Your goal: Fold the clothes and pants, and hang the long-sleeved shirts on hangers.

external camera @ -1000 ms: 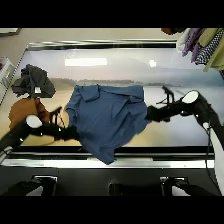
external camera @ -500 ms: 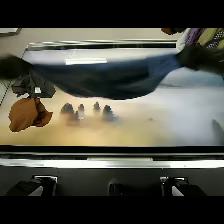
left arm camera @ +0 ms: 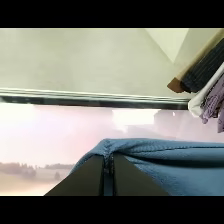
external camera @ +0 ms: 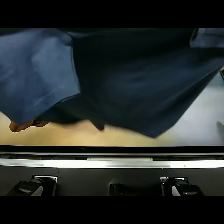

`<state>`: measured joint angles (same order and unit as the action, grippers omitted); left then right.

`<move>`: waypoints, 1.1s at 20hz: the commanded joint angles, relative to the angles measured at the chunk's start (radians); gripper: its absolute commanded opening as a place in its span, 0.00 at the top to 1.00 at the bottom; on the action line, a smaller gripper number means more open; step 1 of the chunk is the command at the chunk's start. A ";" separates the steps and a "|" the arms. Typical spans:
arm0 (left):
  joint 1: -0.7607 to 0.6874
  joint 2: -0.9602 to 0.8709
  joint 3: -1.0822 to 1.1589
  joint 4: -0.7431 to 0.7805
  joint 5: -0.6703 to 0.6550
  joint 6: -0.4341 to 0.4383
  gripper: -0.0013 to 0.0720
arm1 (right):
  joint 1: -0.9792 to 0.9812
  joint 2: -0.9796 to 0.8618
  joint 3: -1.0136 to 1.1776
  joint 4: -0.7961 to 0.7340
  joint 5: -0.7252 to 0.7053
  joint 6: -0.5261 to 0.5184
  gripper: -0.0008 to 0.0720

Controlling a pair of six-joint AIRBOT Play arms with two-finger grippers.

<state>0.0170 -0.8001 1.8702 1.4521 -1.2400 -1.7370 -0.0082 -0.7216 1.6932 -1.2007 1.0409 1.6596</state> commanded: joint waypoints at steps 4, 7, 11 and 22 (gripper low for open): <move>0.000 -0.215 -0.112 0.023 0.002 0.001 0.96 | 0.000 -0.314 0.002 0.026 0.075 0.095 0.95; 0.000 -0.428 -0.187 0.035 0.003 0.008 0.96 | 0.011 -0.603 -0.005 0.075 0.127 0.111 0.95; -0.002 -0.736 -0.201 0.041 0.019 0.008 0.96 | 0.085 -0.944 -0.007 0.075 0.045 0.113 0.95; -0.022 -0.931 -0.181 0.035 -0.016 0.005 0.15 | 0.056 -1.113 -0.002 0.086 0.179 -0.001 0.51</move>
<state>-0.0124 -1.7233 1.6775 1.4834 -1.1954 -1.7294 0.0917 -1.8595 1.6890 -1.1110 1.0866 1.7908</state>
